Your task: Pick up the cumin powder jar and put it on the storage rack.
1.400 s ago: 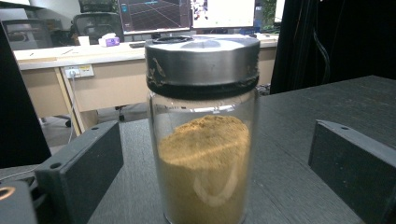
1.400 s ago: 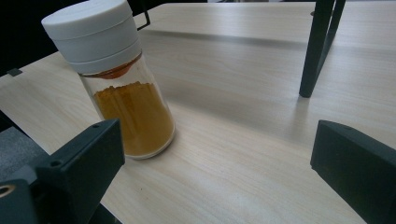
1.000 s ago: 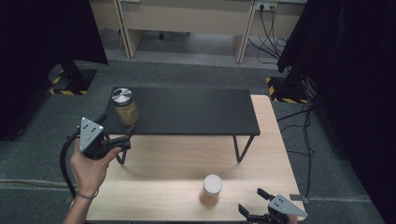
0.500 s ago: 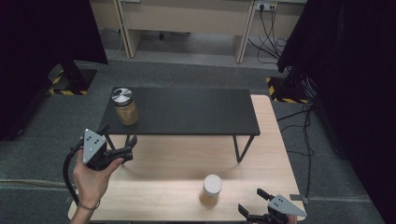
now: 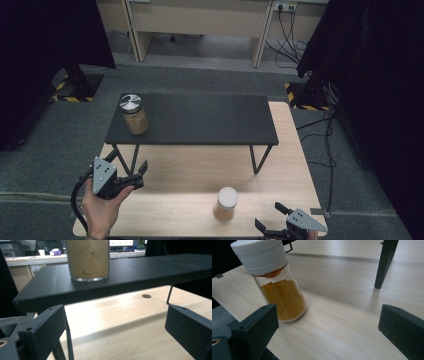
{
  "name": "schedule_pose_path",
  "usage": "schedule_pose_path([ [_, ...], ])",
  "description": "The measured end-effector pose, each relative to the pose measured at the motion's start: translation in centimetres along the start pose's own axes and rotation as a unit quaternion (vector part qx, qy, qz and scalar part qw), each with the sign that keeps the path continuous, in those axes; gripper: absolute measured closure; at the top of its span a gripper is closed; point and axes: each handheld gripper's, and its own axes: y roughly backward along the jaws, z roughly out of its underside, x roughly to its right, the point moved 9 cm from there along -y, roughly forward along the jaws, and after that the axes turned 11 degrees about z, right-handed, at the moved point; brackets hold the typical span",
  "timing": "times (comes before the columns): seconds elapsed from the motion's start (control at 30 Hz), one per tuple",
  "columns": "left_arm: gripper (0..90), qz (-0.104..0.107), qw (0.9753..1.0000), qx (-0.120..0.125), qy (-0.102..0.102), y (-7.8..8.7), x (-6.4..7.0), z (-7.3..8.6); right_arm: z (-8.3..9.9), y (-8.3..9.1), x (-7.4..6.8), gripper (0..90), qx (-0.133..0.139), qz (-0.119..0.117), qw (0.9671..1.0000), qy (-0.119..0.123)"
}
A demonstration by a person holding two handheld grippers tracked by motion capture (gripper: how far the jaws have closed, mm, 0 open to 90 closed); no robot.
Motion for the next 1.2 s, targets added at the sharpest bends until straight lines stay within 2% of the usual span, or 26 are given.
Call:
schedule_pose_path([
  [0.27,2.1,-0.010,0.9998,-0.019,0.002,0.6,0.2,2.6,0.0,-0.1,0.0,3.1,-0.002,0.001,1.0000,0.001],
  [0.4,2.1,-0.011,0.9996,-0.023,0.010,0.9,0.2,3.5,0.1,-0.1,-0.1,3.1,-0.004,0.000,1.0000,0.000],
  [0.7,2.1,-0.015,0.9994,-0.030,0.001,1.6,0.4,5.8,0.0,-0.1,-0.1,3.1,-0.004,0.001,1.0000,0.003],
  [0.8,2.0,-0.013,0.9993,-0.034,-0.002,1.8,0.2,6.0,0.1,-0.1,-0.1,3.1,-0.005,0.002,1.0000,0.005],
  [0.93,2.0,-0.012,0.9993,-0.034,0.012,2.1,0.1,6.4,0.0,-0.2,-0.3,3.0,-0.005,0.003,1.0000,0.008],
  [1.07,1.9,-0.008,0.9989,-0.042,0.016,2.0,0.1,6.6,0.1,-0.3,-0.4,2.9,-0.006,-0.001,0.9999,0.009],
  [1.2,1.9,-0.010,0.9990,-0.039,0.019,2.1,0.2,6.7,0.2,-0.4,-0.4,2.9,-0.008,-0.002,0.9999,0.010],
])
